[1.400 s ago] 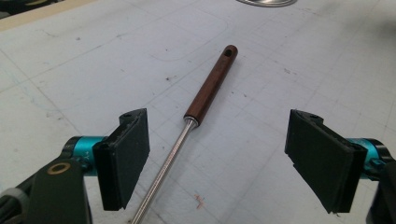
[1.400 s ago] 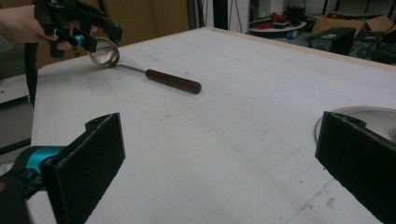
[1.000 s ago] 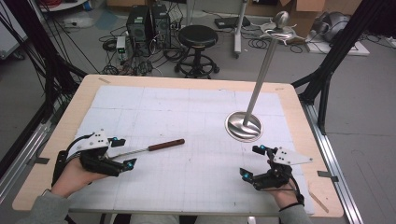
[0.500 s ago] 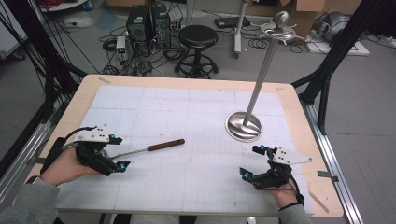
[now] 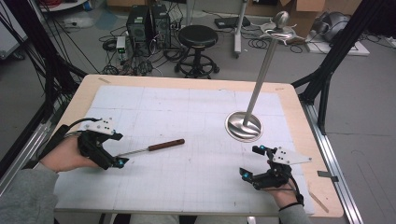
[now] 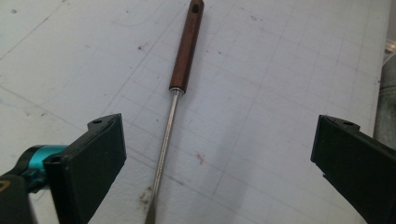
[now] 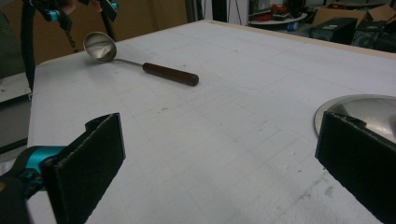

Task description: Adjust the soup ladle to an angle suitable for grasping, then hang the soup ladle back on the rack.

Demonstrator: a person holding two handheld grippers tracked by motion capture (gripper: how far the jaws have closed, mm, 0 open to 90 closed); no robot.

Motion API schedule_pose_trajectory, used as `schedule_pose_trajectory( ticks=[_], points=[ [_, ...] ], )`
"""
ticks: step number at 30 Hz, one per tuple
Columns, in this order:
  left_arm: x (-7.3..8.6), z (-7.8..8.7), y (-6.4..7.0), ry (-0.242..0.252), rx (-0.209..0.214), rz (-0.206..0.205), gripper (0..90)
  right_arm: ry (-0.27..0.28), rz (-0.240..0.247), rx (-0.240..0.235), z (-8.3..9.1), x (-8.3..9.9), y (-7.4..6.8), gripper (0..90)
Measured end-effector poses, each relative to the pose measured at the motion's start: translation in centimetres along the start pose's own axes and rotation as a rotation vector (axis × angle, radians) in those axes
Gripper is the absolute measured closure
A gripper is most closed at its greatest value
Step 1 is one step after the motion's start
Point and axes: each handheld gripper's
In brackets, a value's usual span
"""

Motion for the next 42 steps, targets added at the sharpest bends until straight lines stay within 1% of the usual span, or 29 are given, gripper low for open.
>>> schedule_pose_trajectory(
  ticks=[2, 3, 4, 5, 6, 8, 9, 11, 12, 14, 15, 17, 19, 22, 24, 26, 28, 29, 31, 32, 34, 35, 37, 38, 42],
  points=[
    [-0.3, -0.3, 0.0, -0.058, -0.021, -0.031, 7.4, 0.007, 0.004, 0.002, 0.0, 0.0, 0.0, 0.5],
    [-0.5, -0.6, 0.2, -0.07, -0.032, -0.042, 8.6, 0.006, 0.002, 0.001, 0.0, -0.1, -0.1, 0.5],
    [-0.6, -0.7, 0.3, -0.066, -0.028, -0.05, 9.6, 0.006, 0.004, 0.002, 0.1, -0.1, 0.0, 0.5],
    [-0.8, -0.8, 0.3, -0.067, -0.004, -0.057, 11.7, 0.006, 0.006, 0.003, 0.1, -0.1, 0.0, 0.5],
    [-0.9, -1.1, 0.3, -0.069, 0.005, -0.064, 13.0, 0.003, 0.001, 0.002, 0.1, 0.0, 0.0, 0.5],
    [-1.0, -1.5, 0.2, -0.086, 0.006, -0.076, 14.5, 0.002, -0.006, 0.008, 0.2, 0.1, 0.0, 0.5],
    [-0.9, -1.8, 0.2, -0.104, 0.002, -0.075, 16.1, 0.005, -0.002, 0.008, 0.2, 0.1, 0.1, 0.5],
    [-0.9, -2.1, 0.0, -0.126, 0.0, -0.085, 18.4, 0.007, 0.001, 0.012, 0.4, 0.1, 0.0, 0.5],
    [-1.0, -2.3, 0.0, -0.13, 0.005, -0.084, 20.6, 0.009, 0.001, 0.012, 0.4, 0.0, 0.0, 0.5],
    [-1.1, -2.4, 0.0, -0.141, 0.023, -0.109, 28.8, 0.008, 0.0, 0.012, 0.4, 0.0, -0.1, 0.5],
    [-1.2, -2.5, 0.0, -0.158, 0.021, -0.112, 30.4, 0.006, 0.005, 0.012, 0.4, 0.0, -0.1, 0.5],
    [-1.4, -2.7, -0.2, -0.182, 0.018, -0.108, 30.4, 0.004, -0.001, 0.012, 0.4, 0.1, -0.1, 0.5],
    [-1.7, -2.8, -0.4, -0.213, 0.009, -0.119, 32.8, 0.005, 0.001, 0.013, 0.4, 0.1, -0.1, 0.5],
    [-2.0, -3.2, -0.6, -0.258, 0.008, -0.1, 37.4, 0.011, 0.001, 0.017, 0.6, 0.0, -0.1, 0.5],
    [-2.0, -3.5, -0.6, -0.283, 0.007, -0.111, 38.8, 0.015, 0.0, 0.02, 0.7, 0.0, -0.1, 0.5],
    [-2.0, -3.8, -0.6, -0.299, 0.005, -0.111, 40.9, 0.017, -0.001, 0.016, 0.7, 0.0, -0.2, 0.5],
    [-2.0, -4.1, -0.6, -0.332, 0.001, -0.132, 43.4, 0.017, 0.002, 0.014, 0.7, 0.0, -0.2, 0.5],
    [-2.0, -4.3, -0.6, -0.341, -0.001, -0.139, 44.5, 0.016, -0.005, 0.015, 0.7, 0.0, -0.2, 0.5],
    [-1.9, -4.7, -0.6, -0.368, -0.002, -0.153, 47.3, 0.018, -0.003, 0.015, 0.8, 0.0, -0.2, 0.5],
    [-1.9, -4.9, -0.6, -0.389, -0.007, -0.174, 48.7, 0.019, 0.002, 0.016, 0.8, 0.0, -0.1, 0.5],
    [-1.9, -5.2, -0.6, -0.408, -0.012, -0.184, 50.8, 0.022, 0.003, 0.018, 0.8, 0.0, -0.1, 0.5],
    [-1.8, -5.4, -0.6, -0.416, -0.016, -0.191, 51.9, 0.018, -0.004, 0.015, 0.8, 0.0, -0.2, 0.5],
    [-1.7, -5.6, -0.6, -0.438, -0.026, -0.21, 55.0, 0.02, 0.003, 0.019, 0.8, 0.0, -0.1, 0.5],
    [-1.7, -5.7, -0.7, -0.448, -0.025, -0.208, 56.3, 0.021, 0.004, 0.017, 0.8, 0.0, -0.2, 0.5],
    [-1.7, -5.6, -1.2, -0.448, -0.023, -0.188, 58.7, 0.022, -0.003, 0.015, 0.9, 0.0, -0.2, 0.5]
  ],
)
Point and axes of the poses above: each handheld gripper's, and its own axes: z roughly backward along the jaws, x roughly out of its underside, y roughly to its right, and after that the axes turned 4 degrees about -x, right-handed
